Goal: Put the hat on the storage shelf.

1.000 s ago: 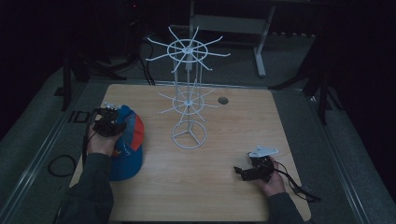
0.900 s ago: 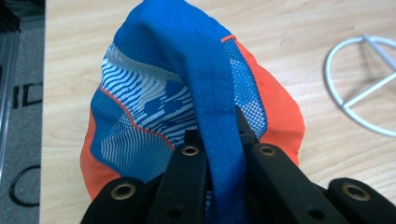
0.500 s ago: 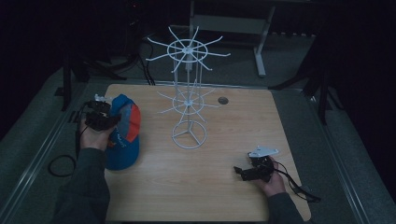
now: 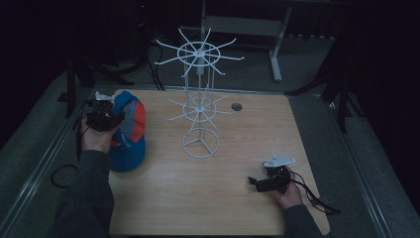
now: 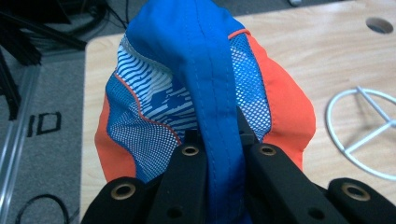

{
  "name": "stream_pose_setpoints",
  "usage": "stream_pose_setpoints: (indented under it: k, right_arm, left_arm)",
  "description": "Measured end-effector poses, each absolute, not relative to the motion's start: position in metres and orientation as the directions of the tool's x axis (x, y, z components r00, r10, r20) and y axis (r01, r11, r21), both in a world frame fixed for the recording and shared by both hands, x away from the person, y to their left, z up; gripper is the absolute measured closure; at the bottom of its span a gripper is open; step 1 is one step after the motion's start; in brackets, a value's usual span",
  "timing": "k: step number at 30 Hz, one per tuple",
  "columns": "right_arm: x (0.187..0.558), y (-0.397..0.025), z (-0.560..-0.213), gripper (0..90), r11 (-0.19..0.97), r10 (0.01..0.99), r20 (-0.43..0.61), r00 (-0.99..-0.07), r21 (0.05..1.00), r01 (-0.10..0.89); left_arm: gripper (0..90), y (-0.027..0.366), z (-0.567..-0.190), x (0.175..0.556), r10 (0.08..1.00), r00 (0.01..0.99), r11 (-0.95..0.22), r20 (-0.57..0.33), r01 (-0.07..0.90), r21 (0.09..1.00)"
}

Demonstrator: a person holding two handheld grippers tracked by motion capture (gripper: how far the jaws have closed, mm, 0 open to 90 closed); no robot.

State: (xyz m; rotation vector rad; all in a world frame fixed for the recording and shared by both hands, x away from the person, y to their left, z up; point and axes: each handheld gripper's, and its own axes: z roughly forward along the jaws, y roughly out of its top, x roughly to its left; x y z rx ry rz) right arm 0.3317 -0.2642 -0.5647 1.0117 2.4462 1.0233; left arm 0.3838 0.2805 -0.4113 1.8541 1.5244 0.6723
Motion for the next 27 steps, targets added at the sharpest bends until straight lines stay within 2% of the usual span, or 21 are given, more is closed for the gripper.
stream_pose_setpoints:
  k: [12, 27]
  right_arm:
    - [0.332, -0.264, -0.565, 10.7, 0.498, 0.708, -0.008, -0.707, 0.714, 0.491]
    - [0.332, -0.264, -0.565, 10.7, 0.498, 0.708, -0.007, -0.706, 0.715, 0.491]
  left_arm:
    - [88.0, 0.281, -0.384, 0.388, 0.979, 0.200, -0.094, -0.037, 0.606, 0.790]
    - [87.8, 0.278, -0.347, 0.393, 0.957, 0.287, -0.183, 0.035, 0.506, 0.843]
